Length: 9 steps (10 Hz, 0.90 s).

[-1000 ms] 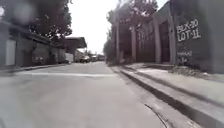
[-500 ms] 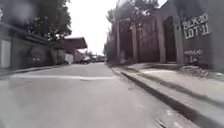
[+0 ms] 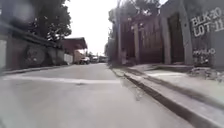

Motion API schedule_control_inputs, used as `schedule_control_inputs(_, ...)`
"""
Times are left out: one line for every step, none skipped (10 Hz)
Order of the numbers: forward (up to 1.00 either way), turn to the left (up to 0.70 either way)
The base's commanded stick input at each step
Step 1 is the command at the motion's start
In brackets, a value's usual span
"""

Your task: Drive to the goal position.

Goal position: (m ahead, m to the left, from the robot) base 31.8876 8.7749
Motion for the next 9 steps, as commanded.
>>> schedule_control_inputs(1.0,0.0)
schedule_control_inputs(1.0,0.0)
schedule_control_inputs(1.0,0.0)
schedule_control_inputs(1.0,0.0)
schedule_control_inputs(1.0,0.0)
schedule_control_inputs(1.0,0.0)
schedule_control_inputs(1.0,0.0)
schedule_control_inputs(1.0,0.0)
schedule_control_inputs(1.0,0.0)
